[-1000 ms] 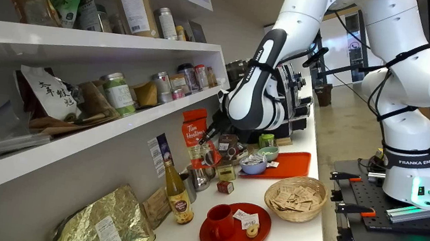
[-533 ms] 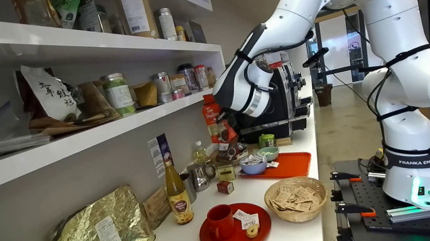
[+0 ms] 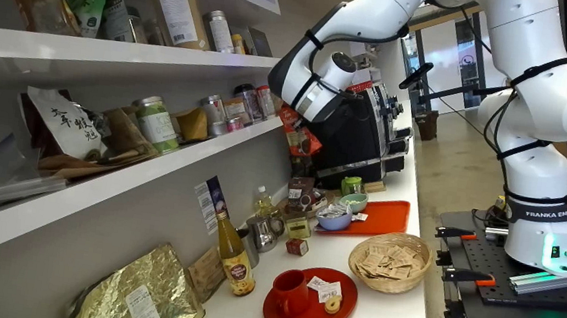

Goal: Put the orange packet on the right side of the bottom shelf.

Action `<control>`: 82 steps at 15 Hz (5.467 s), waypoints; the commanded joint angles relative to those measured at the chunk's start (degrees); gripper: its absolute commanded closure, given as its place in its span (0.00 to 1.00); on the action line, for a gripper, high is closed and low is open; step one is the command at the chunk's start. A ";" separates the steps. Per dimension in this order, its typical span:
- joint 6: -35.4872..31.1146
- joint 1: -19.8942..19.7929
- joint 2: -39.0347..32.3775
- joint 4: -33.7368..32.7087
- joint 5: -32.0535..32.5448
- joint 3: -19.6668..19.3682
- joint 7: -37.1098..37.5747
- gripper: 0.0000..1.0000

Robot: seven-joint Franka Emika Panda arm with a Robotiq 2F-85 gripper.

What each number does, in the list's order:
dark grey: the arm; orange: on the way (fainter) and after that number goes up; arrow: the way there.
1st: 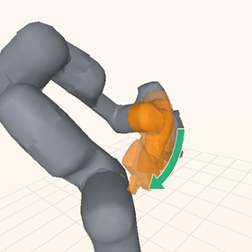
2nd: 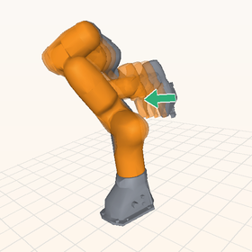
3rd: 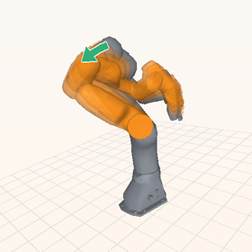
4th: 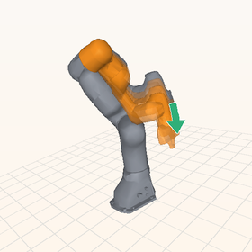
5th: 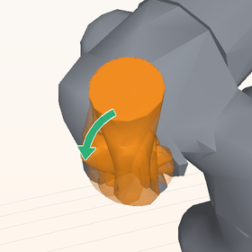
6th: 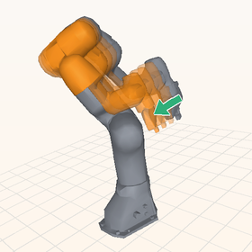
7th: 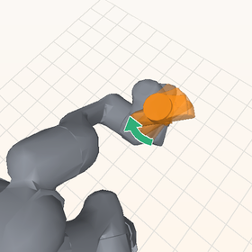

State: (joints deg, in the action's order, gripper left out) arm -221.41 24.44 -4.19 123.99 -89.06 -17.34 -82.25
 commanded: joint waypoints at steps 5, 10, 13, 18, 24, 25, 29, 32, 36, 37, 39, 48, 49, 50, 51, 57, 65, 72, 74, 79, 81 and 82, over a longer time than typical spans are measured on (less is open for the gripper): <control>1.69 -5.84 -4.67 -20.83 -17.78 -3.18 -20.91 0.99; 3.24 -11.18 -9.43 -34.94 -30.72 -2.16 -34.68 0.99; 2.78 -15.38 -13.24 -44.09 -38.82 -0.14 -42.69 0.99; 0.43 -21.97 -18.74 -57.72 -46.05 4.52 -50.10 0.99; -4.87 -27.82 -24.44 -71.28 -49.68 9.87 -55.33 0.99; -5.66 -28.47 -25.43 -73.36 -49.70 10.55 -55.81 0.99; -5.48 -31.07 -29.91 -80.68 -49.68 13.95 -56.81 0.99; -5.48 -33.32 -32.70 -82.66 -49.87 16.75 -58.05 0.99; -5.21 -36.17 -35.61 -85.40 -49.64 20.05 -59.24 0.99; -5.34 -36.70 -35.60 -85.76 -49.68 20.94 -59.80 0.99; -5.40 -37.53 -35.91 -86.60 -49.23 22.20 -60.57 0.99; -6.38 -37.64 -37.15 -88.87 -47.76 25.19 -61.82 0.91; -6.55 -37.36 -37.33 -89.06 -47.52 25.21 -61.55 0.70; -6.82 -37.68 -37.05 -88.84 -47.87 25.70 -62.08 0.64; -6.96 -37.62 -37.14 -88.97 -47.71 25.71 -61.83 0.56; -8.46 -36.15 -35.91 -88.55 -45.96 24.96 -60.70 0.13; -12.42 -33.92 -27.27 -82.71 -43.36 27.00 -66.76 0.00; -17.96 -39.61 -14.81 -63.53 -57.41 38.58 -74.98 0.00; -20.27 -44.77 -13.58 -57.53 -55.67 47.74 -72.86 0.00; -20.22 -57.14 -13.70 -40.87 -54.99 63.98 -71.08 0.00; -20.85 -62.57 -13.51 -33.26 -54.96 69.79 -71.06 0.00; -20.67 -65.47 -13.79 -29.50 -54.95 72.73 -71.00 0.00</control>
State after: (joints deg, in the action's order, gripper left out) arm -241.57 -33.01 -19.55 83.18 -144.02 47.49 -154.32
